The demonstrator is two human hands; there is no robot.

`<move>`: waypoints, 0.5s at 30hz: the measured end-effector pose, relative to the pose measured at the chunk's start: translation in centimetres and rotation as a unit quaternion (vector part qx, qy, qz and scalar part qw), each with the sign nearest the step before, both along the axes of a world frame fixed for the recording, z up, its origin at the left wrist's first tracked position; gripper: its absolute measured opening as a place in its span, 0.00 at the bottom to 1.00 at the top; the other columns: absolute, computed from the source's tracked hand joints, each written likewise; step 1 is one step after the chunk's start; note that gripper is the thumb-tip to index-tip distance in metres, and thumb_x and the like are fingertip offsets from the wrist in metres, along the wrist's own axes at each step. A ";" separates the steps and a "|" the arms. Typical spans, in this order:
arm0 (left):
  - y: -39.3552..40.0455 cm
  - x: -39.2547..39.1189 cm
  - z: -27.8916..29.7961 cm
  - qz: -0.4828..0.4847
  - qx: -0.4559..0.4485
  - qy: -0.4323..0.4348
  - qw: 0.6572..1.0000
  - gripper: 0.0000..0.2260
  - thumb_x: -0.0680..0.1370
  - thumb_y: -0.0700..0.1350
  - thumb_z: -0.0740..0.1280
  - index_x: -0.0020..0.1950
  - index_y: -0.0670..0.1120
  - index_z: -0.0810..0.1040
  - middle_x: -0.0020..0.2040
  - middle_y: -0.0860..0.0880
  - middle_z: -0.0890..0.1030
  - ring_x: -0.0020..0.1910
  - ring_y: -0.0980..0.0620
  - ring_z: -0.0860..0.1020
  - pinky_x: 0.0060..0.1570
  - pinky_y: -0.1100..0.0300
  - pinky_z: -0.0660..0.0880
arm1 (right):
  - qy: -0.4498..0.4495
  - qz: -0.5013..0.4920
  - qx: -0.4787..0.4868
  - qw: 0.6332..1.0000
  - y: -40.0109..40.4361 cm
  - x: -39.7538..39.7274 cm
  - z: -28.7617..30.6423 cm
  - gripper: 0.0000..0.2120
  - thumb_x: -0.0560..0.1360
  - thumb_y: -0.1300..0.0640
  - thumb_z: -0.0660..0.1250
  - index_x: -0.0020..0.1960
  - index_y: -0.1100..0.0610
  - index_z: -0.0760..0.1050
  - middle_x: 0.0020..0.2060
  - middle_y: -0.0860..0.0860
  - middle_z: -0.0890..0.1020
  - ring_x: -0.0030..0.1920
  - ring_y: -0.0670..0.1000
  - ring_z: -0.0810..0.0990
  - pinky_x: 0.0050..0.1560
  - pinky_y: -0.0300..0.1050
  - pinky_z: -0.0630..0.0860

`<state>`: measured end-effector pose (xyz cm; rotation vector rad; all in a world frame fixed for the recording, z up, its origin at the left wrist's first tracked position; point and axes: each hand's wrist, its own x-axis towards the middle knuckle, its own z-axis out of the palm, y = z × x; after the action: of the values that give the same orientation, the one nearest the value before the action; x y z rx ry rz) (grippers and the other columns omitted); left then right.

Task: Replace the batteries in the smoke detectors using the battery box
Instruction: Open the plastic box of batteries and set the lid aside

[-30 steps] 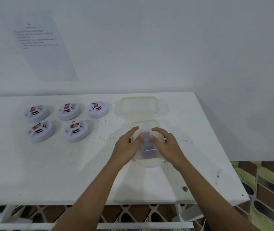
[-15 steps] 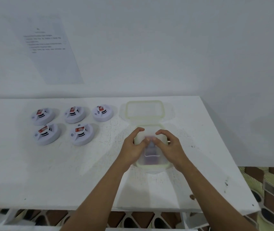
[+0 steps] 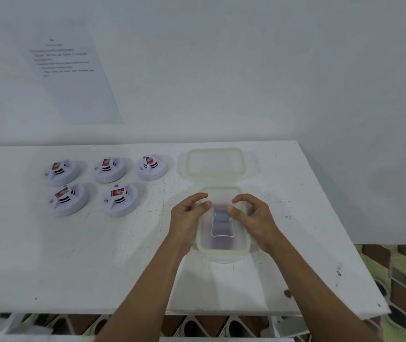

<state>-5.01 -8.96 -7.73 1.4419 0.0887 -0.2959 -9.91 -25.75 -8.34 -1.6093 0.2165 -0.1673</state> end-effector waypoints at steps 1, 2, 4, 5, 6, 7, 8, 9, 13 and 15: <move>0.1 0.1 -0.1 0.005 -0.001 -0.003 1.000 0.07 0.72 0.40 0.74 0.46 0.51 0.85 0.52 0.47 0.83 0.54 0.44 0.81 0.55 0.51 0.79 | 0.001 -0.008 0.003 1.000 0.0 0.1 -0.1 0.05 0.73 0.58 0.75 0.45 0.50 0.80 0.51 0.48 0.83 0.52 0.50 0.82 0.53 0.46 0.80; 0.3 0.3 -0.1 0.000 0.015 -0.015 1.000 0.07 0.73 0.40 0.74 0.46 0.52 0.85 0.52 0.47 0.83 0.54 0.45 0.81 0.55 0.52 0.79 | 0.002 -0.015 0.004 1.000 0.1 0.1 -0.1 0.05 0.73 0.58 0.75 0.45 0.50 0.81 0.51 0.48 0.83 0.53 0.50 0.82 0.53 0.46 0.80; 0.5 0.5 -0.2 -0.024 0.054 -0.041 0.997 0.07 0.74 0.43 0.73 0.47 0.54 0.85 0.52 0.51 0.84 0.53 0.49 0.81 0.55 0.56 0.79 | -0.001 -0.023 -0.002 1.000 0.3 0.0 0.1 0.05 0.73 0.57 0.75 0.46 0.51 0.80 0.51 0.46 0.83 0.51 0.44 0.81 0.51 0.42 0.80; 0.6 0.5 -0.2 -0.037 0.068 -0.053 0.996 0.07 0.74 0.45 0.73 0.48 0.56 0.85 0.51 0.52 0.83 0.51 0.50 0.81 0.56 0.55 0.79 | -0.004 -0.020 -0.009 1.000 0.3 -0.1 0.2 0.05 0.74 0.57 0.75 0.46 0.51 0.80 0.50 0.46 0.83 0.49 0.41 0.81 0.49 0.39 0.80; 0.8 0.7 -0.2 -0.049 0.087 -0.066 0.993 0.07 0.74 0.47 0.73 0.48 0.58 0.85 0.49 0.52 0.80 0.48 0.51 0.79 0.57 0.54 0.78 | -0.005 -0.017 -0.014 1.000 0.3 -0.1 0.2 0.05 0.74 0.57 0.75 0.46 0.52 0.80 0.51 0.46 0.82 0.49 0.40 0.81 0.48 0.38 0.80; 1.0 0.8 -0.2 -0.061 0.107 -0.078 0.989 0.07 0.74 0.49 0.73 0.49 0.61 0.84 0.48 0.51 0.77 0.47 0.51 0.77 0.58 0.51 0.78 | -0.005 -0.018 -0.016 1.000 0.3 -0.1 0.2 0.05 0.74 0.57 0.75 0.47 0.51 0.80 0.51 0.46 0.82 0.50 0.41 0.81 0.48 0.39 0.80; 1.1 0.8 0.1 -0.074 0.132 -0.091 0.984 0.08 0.74 0.51 0.72 0.50 0.63 0.83 0.47 0.51 0.76 0.46 0.52 0.76 0.58 0.49 0.78 | -0.002 -0.023 -0.018 1.000 0.4 -0.2 0.1 0.05 0.74 0.56 0.75 0.47 0.50 0.80 0.52 0.46 0.82 0.52 0.45 0.81 0.50 0.42 0.81; 1.2 0.6 0.3 -0.092 0.157 -0.099 0.978 0.10 0.73 0.53 0.72 0.53 0.64 0.82 0.48 0.52 0.76 0.46 0.54 0.75 0.57 0.49 0.78 | 0.003 -0.032 -0.019 0.999 0.5 -0.2 0.0 0.05 0.74 0.55 0.75 0.47 0.48 0.80 0.53 0.46 0.82 0.54 0.48 0.81 0.54 0.46 0.81; 1.7 -1.6 1.6 -0.198 0.316 -0.093 0.923 0.34 0.66 0.69 0.69 0.70 0.69 0.64 0.63 0.54 0.74 0.61 0.55 0.73 0.59 0.59 0.71 | 0.028 -0.093 -0.051 0.994 1.5 -0.7 -0.5 0.08 0.74 0.51 0.74 0.50 0.41 0.80 0.62 0.48 0.73 0.62 0.50 0.74 0.66 0.49 0.74; 2.3 -3.0 2.1 -0.209 0.384 -0.091 0.895 0.38 0.65 0.74 0.63 0.73 0.71 0.55 0.63 0.48 0.74 0.64 0.49 0.74 0.62 0.55 0.72 | 0.017 -0.098 -0.074 0.992 1.9 -1.1 -0.2 0.10 0.76 0.53 0.72 0.55 0.41 0.79 0.66 0.49 0.68 0.66 0.47 0.69 0.65 0.40 0.68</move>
<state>-7.97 -6.68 -5.63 2.2759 -0.2983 -0.5090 -11.00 -23.82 -8.51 -1.7387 0.3960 -0.3144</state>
